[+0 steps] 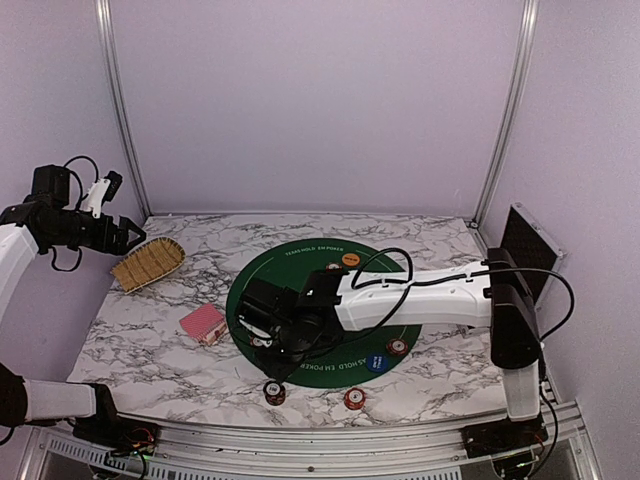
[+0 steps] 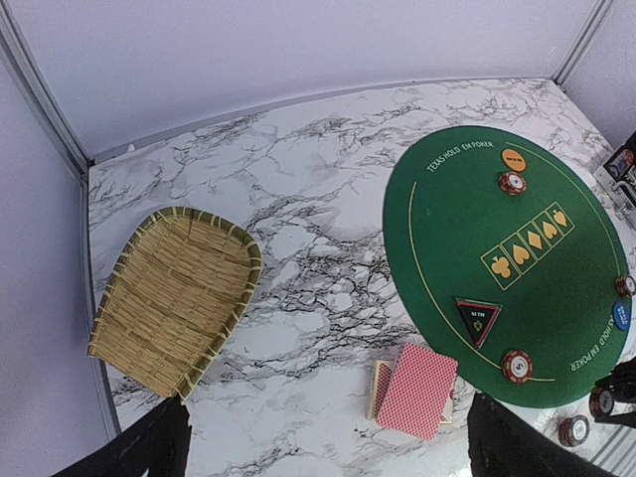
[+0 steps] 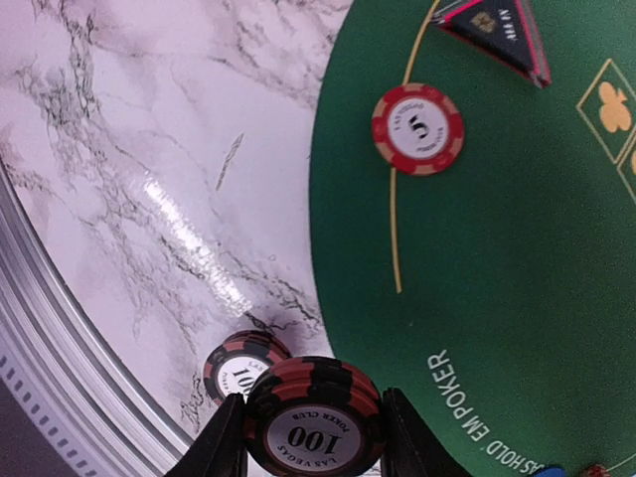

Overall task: Distribute texas hold em gaming equipment
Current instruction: Pick up the pile of poker chips from the pile of poker chips, then place the poker chips pile in the big blind area, then pick up the pile of poker chips from the pile of poker chips.

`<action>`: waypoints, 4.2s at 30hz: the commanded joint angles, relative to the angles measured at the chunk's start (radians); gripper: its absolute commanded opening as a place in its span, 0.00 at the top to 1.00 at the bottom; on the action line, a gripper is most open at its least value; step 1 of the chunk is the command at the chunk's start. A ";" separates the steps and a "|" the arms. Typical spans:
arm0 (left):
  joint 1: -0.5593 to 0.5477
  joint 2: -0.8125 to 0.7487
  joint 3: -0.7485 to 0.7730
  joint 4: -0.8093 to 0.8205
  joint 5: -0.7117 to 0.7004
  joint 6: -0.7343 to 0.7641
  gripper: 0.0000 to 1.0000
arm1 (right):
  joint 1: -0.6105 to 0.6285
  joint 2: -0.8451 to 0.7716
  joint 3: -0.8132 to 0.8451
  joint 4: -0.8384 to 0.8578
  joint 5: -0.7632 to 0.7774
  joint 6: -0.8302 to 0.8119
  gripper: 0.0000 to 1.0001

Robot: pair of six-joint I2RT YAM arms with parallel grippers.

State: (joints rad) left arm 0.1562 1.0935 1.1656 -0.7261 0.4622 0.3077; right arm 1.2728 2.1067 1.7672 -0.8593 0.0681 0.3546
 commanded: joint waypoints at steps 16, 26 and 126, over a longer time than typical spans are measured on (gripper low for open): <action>0.005 -0.001 0.040 -0.031 0.004 0.007 0.01 | -0.528 -0.111 -0.015 0.059 0.111 -0.070 0.76; 0.005 0.017 0.052 -0.064 0.002 0.029 0.01 | -0.715 0.033 0.030 0.136 0.073 -0.105 0.75; 0.005 0.015 0.065 -0.085 -0.001 0.053 0.01 | 0.052 0.080 -0.011 0.062 -0.043 -0.156 0.33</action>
State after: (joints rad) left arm 0.1562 1.1110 1.1988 -0.7906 0.4450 0.3527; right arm 1.3155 2.1704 1.7061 -0.7811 0.0261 0.2073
